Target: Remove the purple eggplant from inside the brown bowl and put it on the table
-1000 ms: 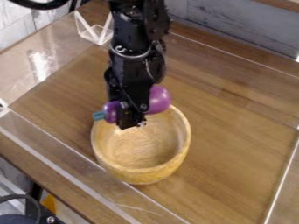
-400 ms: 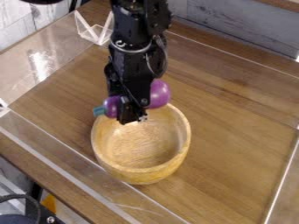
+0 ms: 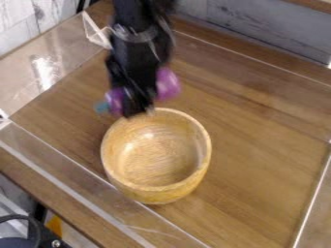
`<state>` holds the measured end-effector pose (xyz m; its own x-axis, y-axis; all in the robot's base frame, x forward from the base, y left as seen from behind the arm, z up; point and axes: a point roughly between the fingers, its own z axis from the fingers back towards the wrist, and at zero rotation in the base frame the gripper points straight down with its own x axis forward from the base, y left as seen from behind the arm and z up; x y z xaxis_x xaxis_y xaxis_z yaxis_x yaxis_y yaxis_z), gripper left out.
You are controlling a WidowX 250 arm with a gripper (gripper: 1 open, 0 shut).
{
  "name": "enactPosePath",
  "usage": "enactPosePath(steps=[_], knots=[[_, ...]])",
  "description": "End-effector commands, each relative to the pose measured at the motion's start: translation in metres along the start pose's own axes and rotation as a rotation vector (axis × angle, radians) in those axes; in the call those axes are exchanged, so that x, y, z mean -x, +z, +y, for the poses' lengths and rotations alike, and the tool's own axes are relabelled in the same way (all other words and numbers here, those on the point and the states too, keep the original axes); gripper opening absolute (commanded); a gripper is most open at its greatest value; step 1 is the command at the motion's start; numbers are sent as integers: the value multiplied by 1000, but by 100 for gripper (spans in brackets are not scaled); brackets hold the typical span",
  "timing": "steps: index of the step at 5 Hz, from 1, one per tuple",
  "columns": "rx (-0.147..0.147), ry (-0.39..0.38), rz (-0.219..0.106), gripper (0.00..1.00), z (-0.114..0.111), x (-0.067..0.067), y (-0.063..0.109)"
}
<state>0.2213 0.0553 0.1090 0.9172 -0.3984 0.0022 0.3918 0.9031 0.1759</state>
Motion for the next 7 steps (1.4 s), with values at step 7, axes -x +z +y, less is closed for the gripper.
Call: enactPosePath(steps=[7], knots=[[-57,170,-53,0,96,-4,-23]])
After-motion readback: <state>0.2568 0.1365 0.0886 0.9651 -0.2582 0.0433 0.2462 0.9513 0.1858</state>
